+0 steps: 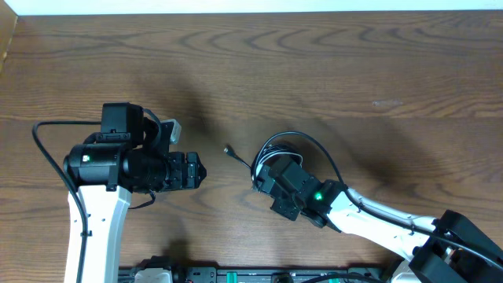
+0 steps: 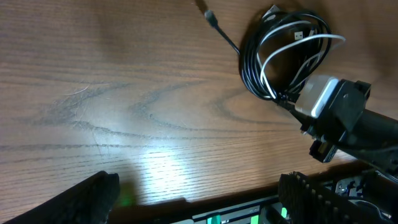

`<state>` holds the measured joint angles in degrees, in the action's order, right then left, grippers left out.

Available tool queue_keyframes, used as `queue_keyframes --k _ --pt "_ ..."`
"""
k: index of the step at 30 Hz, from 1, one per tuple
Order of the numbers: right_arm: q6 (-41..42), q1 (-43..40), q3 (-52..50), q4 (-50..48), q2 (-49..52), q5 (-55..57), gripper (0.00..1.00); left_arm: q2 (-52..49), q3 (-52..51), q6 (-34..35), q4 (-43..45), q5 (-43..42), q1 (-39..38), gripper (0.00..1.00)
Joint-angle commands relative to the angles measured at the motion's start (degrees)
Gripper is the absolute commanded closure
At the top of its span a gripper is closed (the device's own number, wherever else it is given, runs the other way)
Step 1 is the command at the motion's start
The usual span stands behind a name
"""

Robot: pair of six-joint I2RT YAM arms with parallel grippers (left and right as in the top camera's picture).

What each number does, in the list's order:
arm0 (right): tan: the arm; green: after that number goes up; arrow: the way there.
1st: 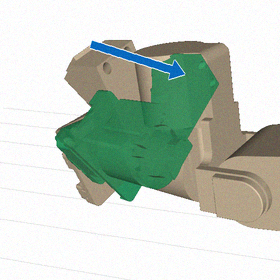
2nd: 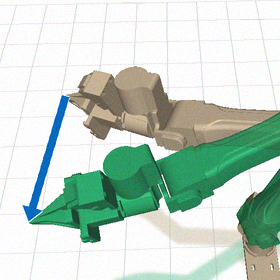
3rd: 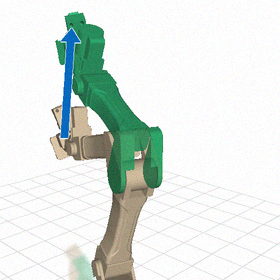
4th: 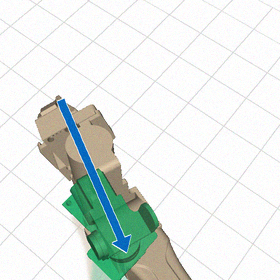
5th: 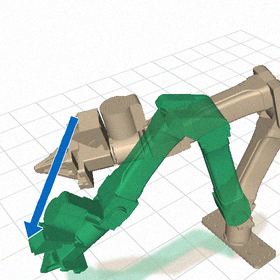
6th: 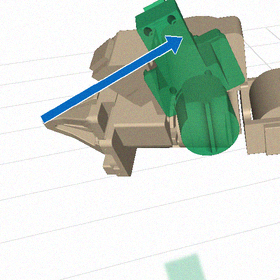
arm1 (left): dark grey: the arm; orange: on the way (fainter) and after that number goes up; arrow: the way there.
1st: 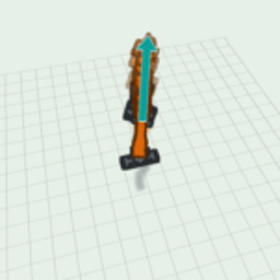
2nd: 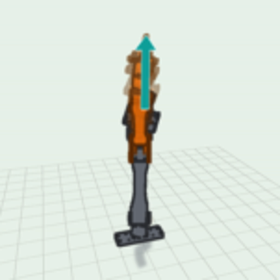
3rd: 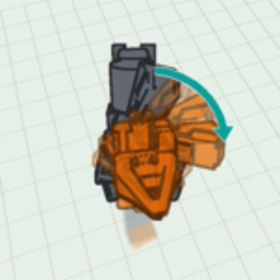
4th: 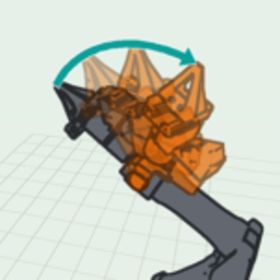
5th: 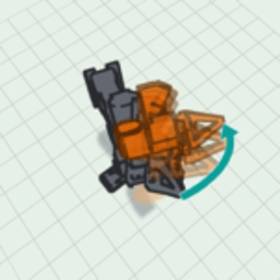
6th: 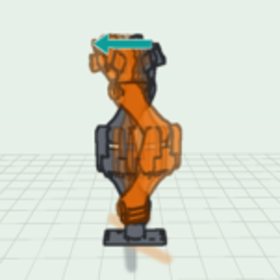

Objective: Untangle cables

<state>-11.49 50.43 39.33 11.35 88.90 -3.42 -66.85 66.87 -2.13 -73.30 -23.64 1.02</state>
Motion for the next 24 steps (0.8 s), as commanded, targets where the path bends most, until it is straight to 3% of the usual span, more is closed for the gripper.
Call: queue_keyframes --k 1,8,12,21,24 --pt "4.8 0.2 0.8 -1.4 0.0 -0.4 0.99 0.5 1.3 -0.2 -0.5 0.3 0.2 0.13" --pt "7.0 0.2 2.7 -1.9 -7.1 1.9 0.99 0.5 1.3 -0.2 -1.7 0.3 0.2 0.13" --pt "7.2 0.2 4.2 -2.0 -15.5 8.1 0.99 0.5 1.3 -4.0 -2.0 -2.5 0.1 0.12" --pt "7.2 0.2 4.3 -1.8 -26.8 13.1 0.99 0.5 1.3 -26.7 -2.3 -34.2 -2.7 0.12" --pt "7.8 0.2 4.3 -1.5 -26.8 13.1 0.99 0.5 1.3 -31.2 -1.1 -37.4 -6.4 0.13"
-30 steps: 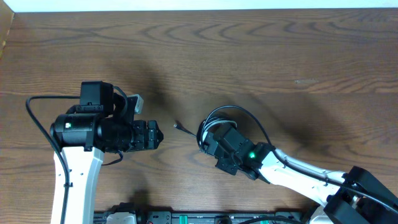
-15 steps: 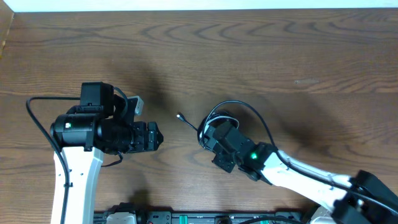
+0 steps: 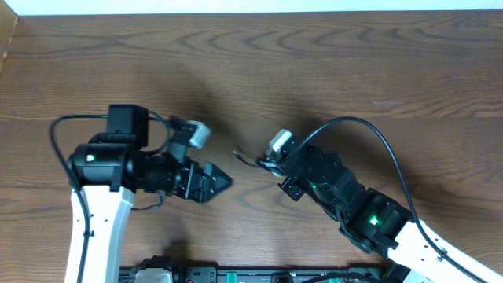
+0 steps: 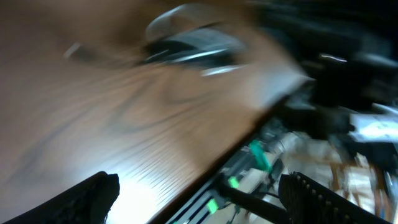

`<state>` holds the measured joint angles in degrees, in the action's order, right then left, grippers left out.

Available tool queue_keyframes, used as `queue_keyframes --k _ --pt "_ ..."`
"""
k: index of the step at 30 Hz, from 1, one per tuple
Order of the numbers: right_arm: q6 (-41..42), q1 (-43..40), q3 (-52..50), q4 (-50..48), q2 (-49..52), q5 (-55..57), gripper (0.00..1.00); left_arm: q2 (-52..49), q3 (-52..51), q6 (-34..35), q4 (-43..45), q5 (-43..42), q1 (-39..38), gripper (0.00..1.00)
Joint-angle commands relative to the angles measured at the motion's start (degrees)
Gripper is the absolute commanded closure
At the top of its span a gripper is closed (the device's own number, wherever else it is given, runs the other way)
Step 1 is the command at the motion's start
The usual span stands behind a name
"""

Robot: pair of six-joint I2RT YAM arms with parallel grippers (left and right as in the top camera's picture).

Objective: Untangle cables

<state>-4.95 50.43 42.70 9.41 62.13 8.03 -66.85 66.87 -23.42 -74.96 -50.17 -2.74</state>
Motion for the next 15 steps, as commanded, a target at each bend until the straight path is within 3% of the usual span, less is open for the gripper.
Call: queue_keyframes --k 1,4,8,12,13,15 --pt "1.5 0.2 1.0 0.5 0.0 1.7 0.99 0.5 1.3 -10.0 1.7 -10.4 -4.2 0.12" --pt "1.7 0.2 1.0 0.2 0.0 1.7 0.99 0.5 1.3 -10.0 6.0 -6.8 -8.5 0.14" --pt "1.7 0.2 1.0 0.9 0.0 2.0 0.99 0.0 1.2 -7.9 10.2 5.1 -13.0 0.15" --pt "1.7 0.0 0.9 7.1 0.1 7.2 0.98 -0.3 1.2 -3.8 10.8 13.5 -14.8 0.14" --pt "1.8 -0.2 0.9 9.7 0.3 8.0 0.91 -0.3 1.2 -2.4 11.2 14.4 -14.7 0.09" --pt "4.6 -0.6 0.5 14.4 1.1 7.9 0.62 0.0 1.2 1.5 13.4 15.9 -14.6 0.05"
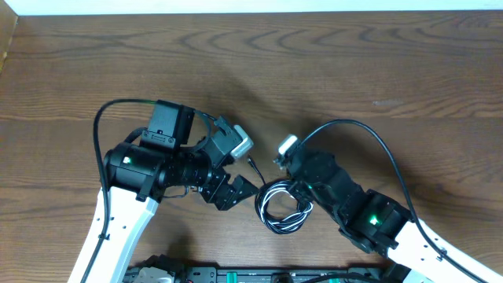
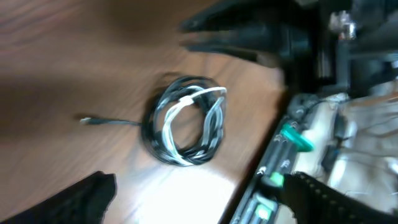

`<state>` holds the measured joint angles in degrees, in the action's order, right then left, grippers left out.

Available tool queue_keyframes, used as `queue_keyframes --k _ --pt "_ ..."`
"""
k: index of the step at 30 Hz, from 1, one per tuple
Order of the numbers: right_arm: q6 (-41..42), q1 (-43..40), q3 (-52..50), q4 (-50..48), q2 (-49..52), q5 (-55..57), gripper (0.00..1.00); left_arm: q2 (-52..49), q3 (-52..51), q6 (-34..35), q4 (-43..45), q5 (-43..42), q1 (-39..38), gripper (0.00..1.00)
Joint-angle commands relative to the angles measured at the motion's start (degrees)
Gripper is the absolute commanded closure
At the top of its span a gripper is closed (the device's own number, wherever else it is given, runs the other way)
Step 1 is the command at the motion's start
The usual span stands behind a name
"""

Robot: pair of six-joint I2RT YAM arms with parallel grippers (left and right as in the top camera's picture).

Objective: Untangle cables

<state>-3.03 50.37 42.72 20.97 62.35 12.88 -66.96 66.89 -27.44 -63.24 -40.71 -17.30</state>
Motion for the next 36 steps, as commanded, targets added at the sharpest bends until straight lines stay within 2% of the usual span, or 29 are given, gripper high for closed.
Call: queue_keyframes --k 1,3,4,7,19,20,21,23,31,36 --pt "5.6 -0.7 0.3 4.9 1.6 3.1 0.5 0.2 1.2 8.2 3.5 7.5 0.0 0.04" --pt "12.5 -0.7 0.1 8.8 3.1 3.1 0.27 0.7 1.2 13.4 7.5 9.9 0.0 0.02" --pt "15.8 -0.7 0.1 10.6 4.0 3.1 0.2 0.9 1.2 16.4 9.5 11.3 0.0 0.02" --pt "23.2 -0.7 0.1 14.5 6.8 2.7 0.14 1.2 1.2 21.8 13.3 12.3 0.0 0.01" --pt "24.7 -0.7 -0.2 12.5 22.1 -1.9 0.22 1.2 1.2 23.5 10.4 12.3 0.0 0.01" --pt "24.9 -0.7 -0.2 11.8 23.3 -1.9 0.26 1.2 1.2 23.5 10.4 12.3 0.0 0.01" --pt "24.9 -0.7 -0.2 10.8 25.0 -1.9 0.41 1.2 1.2 23.5 10.3 12.3 0.0 0.01" --pt "24.9 -0.7 -0.2 8.7 27.1 -1.9 0.99 1.2 1.2 23.5 10.3 12.3 0.0 0.01" --pt "28.9 -3.9 3.0 -3.7 26.4 3.2 0.99 1.2 1.2 23.4 8.9 12.3 0.0 0.01" --pt "28.7 -9.6 10.8 -4.9 22.5 4.9 0.98 1.2 1.2 22.6 6.5 12.3 0.0 0.01"
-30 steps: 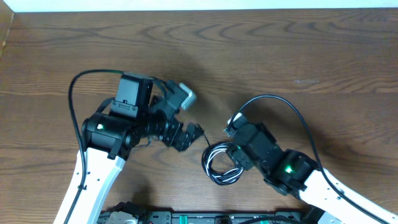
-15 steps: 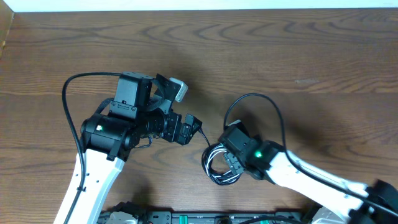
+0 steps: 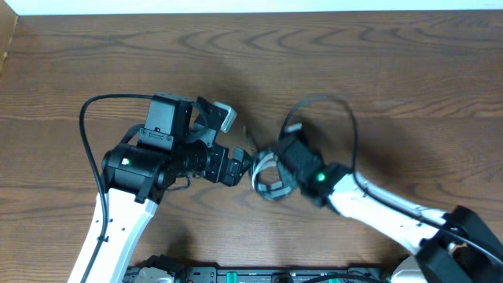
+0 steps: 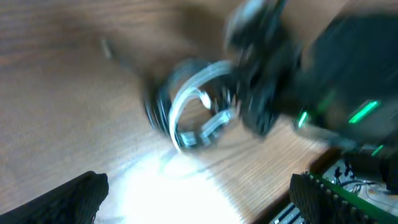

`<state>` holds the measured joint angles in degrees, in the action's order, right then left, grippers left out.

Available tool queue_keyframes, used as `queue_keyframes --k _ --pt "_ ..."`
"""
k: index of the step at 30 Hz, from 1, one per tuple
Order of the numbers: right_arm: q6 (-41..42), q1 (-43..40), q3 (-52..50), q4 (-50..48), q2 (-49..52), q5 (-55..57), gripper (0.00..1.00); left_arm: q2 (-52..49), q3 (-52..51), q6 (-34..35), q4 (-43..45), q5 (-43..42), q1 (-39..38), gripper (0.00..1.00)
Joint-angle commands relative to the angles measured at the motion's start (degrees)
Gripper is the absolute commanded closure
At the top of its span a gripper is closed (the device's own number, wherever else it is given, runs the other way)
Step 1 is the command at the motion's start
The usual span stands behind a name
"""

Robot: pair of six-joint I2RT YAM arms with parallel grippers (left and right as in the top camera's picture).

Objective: Untangle cables

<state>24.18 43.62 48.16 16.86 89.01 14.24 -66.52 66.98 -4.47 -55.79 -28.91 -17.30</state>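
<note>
A coil of black and white cables (image 3: 266,179) lies on the wooden table between the two arms. In the blurred left wrist view the coil (image 4: 189,112) sits ahead of my left gripper (image 4: 199,190), whose fingers stand wide apart at the bottom corners with nothing between them. One loose plug end (image 4: 106,46) trails off to the upper left. From overhead my left gripper (image 3: 240,167) points right, just short of the coil. The right gripper (image 3: 284,167) is at the coil's right side, over its edge; motion blur hides how its jaws stand.
The table's front edge with green-lit electronics (image 4: 360,186) lies close below the coil. The right arm's own black cable (image 3: 330,106) loops up behind it. Bare wood (image 3: 314,55) stretches across the far half of the table.
The coil now lies a little higher and closer to the left gripper. The right arm has swung down and left and sits against the coil. The left gripper has pulled up slightly.
At first the right gripper was at the coil in the table's middle, with the left arm far off at the left. Then both arms had moved inward. Later the coil lay free near the front edge, between both grippers. Now the right gripper is on it again.
</note>
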Motion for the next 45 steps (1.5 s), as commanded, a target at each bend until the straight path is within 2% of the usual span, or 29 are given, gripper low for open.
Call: queue_keyframes --k 1,8,13,14,15,16,17,18,20,22,25,27,29,34,37,39,41,43,45 --pt "1.4 -4.0 7.0 -0.8 -4.9 3.7 0.98 0.7 1.1 -0.9 -1.5 0.5 0.0 0.01" --pt "-1.1 -11.5 12.0 -0.2 -7.3 3.0 0.99 0.7 1.1 -1.0 -3.1 1.5 0.0 0.01" --pt "-1.1 -13.2 11.9 7.8 -5.9 -7.5 0.98 0.7 1.1 -1.0 -3.1 1.5 0.0 0.01" --pt "-1.4 -13.0 11.8 10.1 -5.4 -11.2 0.86 0.7 1.1 -1.0 -3.1 1.5 0.0 0.0" --pt "-3.8 -12.7 11.7 12.2 -4.9 -16.8 0.55 0.7 1.1 -1.0 -3.1 1.5 0.0 0.01" --pt "-6.3 -12.4 11.7 13.2 -4.7 -20.7 0.43 0.7 1.1 -1.0 -3.1 1.5 0.0 0.01" --pt "-11.4 -12.1 11.7 14.9 -4.4 -27.5 0.15 0.7 1.1 -1.0 -3.1 1.5 0.0 0.01" --pt "-16.6 -11.6 11.7 16.1 -4.1 -33.6 0.01 0.7 1.1 -1.0 -3.1 1.5 0.0 0.01" --pt "-24.0 -10.6 11.7 18.3 -3.8 -41.4 0.01 0.7 1.1 -1.0 -3.2 1.5 0.0 0.01" --pt "-23.9 -10.1 11.7 19.5 -3.9 -36.7 0.01 0.7 1.1 -1.0 -3.5 1.5 0.0 0.01" --pt "-14.8 -10.0 11.7 20.9 -3.8 -17.9 0.01 0.7 1.1 -1.0 -4.2 1.1 0.0 0.01" --pt "-2.7 -10.4 11.7 23.7 -3.8 -1.8 0.01 0.7 1.1 -1.0 -5.0 1.1 0.0 0.01" --pt "6.2 -11.0 11.7 26.7 -3.8 5.6 0.01 0.7 1.1 -1.0 -5.7 1.1 0.0 0.01" --pt "18.7 -11.6 11.2 32.0 -3.8 3.6 0.01 0.7 1.1 -1.0 -6.4 1.1 0.0 0.01" --pt "20.7 -11.1 10.1 32.6 -3.8 -3.6 0.01 0.7 1.1 -1.0 -6.4 1.1 0.0 0.01" --pt "14.4 -10.5 9.2 30.1 -3.8 -16.2 0.01 0.7 1.1 -1.0 -6.4 1.1 0.0 0.01" --pt "-2.8 -9.4 7.9 25.3 -3.8 -35.8 0.01 0.7 1.1 -1.0 -6.3 1.1 0.0 0.01" --pt "-16.0 -7.8 6.8 24.0 -3.8 -51.7 0.01 0.7 1.1 -1.0 -6.3 1.1 0.0 0.01" --pt "-22.8 -5.9 5.9 24.6 -3.8 -55.8 0.01 0.7 1.1 -1.0 -6.3 1.1 0.0 0.01"
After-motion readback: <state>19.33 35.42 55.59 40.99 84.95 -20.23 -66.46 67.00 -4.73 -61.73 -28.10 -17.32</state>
